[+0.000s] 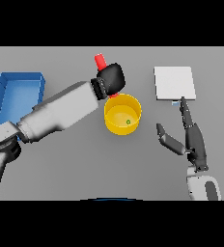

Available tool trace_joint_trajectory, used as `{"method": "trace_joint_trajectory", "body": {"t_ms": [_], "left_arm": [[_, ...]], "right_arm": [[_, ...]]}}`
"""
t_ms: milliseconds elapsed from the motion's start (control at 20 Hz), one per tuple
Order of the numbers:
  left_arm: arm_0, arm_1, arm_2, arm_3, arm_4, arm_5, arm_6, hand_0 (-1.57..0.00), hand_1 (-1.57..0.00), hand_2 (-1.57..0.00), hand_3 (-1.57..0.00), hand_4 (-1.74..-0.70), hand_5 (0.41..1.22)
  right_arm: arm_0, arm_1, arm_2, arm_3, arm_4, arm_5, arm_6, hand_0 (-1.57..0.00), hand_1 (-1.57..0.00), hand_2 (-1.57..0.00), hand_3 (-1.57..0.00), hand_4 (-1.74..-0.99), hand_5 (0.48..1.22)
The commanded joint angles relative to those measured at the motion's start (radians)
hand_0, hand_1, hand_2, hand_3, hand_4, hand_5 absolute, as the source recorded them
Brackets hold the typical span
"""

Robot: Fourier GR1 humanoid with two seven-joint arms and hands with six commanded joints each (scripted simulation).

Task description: Pick up the red beaker and tilt it to pour out 1 green nut into yellow bowl. Pick up the yellow bowl and place it on the metallic measuring scale.

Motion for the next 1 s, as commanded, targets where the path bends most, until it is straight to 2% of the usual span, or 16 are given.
{"method": "trace_joint_trajectory", "body": {"t_ms": [0,300,450,550,600,750,900,950], "left_arm": [[-0.015,-0.010,-0.027,0.008,-0.021,0.004,0.004,-1.57,-1.57,-1.57,-1.57,-1.73,1.221],[-0.076,-0.043,-0.147,0.043,-0.075,0.019,-0.013,-1.57,-1.57,-1.57,-1.57,-1.73,1.221],[-0.104,-0.076,-0.194,0.053,-0.093,0.007,0.010,-1.57,-1.57,-1.57,-1.57,-1.72,1.221],[-0.127,-0.075,-0.221,0.054,-0.096,0.004,-0.011,-1.57,-1.57,-1.57,-1.57,-1.72,1.221],[-0.140,-0.080,-0.228,0.053,-0.092,0.002,-0.015,-1.57,-1.57,-1.57,-1.57,-1.72,1.221],[-0.232,-0.062,-0.230,0.095,-0.077,0.015,-0.062,-1.57,-1.57,-1.57,-1.57,-1.72,1.221],[-0.322,-0.022,-0.224,0.139,-0.065,0.036,-0.062,-1.57,-1.57,-1.57,-1.57,-1.73,1.221],[-0.351,-0.005,-0.198,0.165,-0.040,0.054,-0.066,-1.57,-1.57,-1.57,-1.37,-1.73,1.221]], "right_arm": [[-0.001,0.001,0.003,0.004,-0.001,0.003,-0.001,0.00,0.00,0.00,0.00,-1.167,0.626],[-0.012,-0.001,0.008,0.012,0.027,-0.011,0.000,0.00,0.00,0.00,0.00,-1.159,0.632],[-0.003,0.000,0.007,0.007,0.032,-0.018,0.003,0.00,0.00,0.00,0.00,-1.155,0.637],[0.009,0.005,0.011,0.001,0.031,-0.019,-0.014,0.00,0.00,0.00,0.00,-1.151,0.634],[0.002,0.001,0.000,0.004,0.016,-0.014,-0.005,0.00,0.00,0.00,0.00,-1.154,0.635],[-0.014,0.012,0.001,0.022,0.006,-0.012,-0.016,0.00,0.00,0.00,0.00,-1.157,0.638],[0.003,0.004,0.007,0.009,0.006,0.001,-0.047,0.00,0.00,0.00,0.00,-1.154,0.654],[0.008,-0.004,0.002,0.011,0.007,0.000,-0.054,0.00,0.00,0.00,0.00,-1.156,0.659]]}}
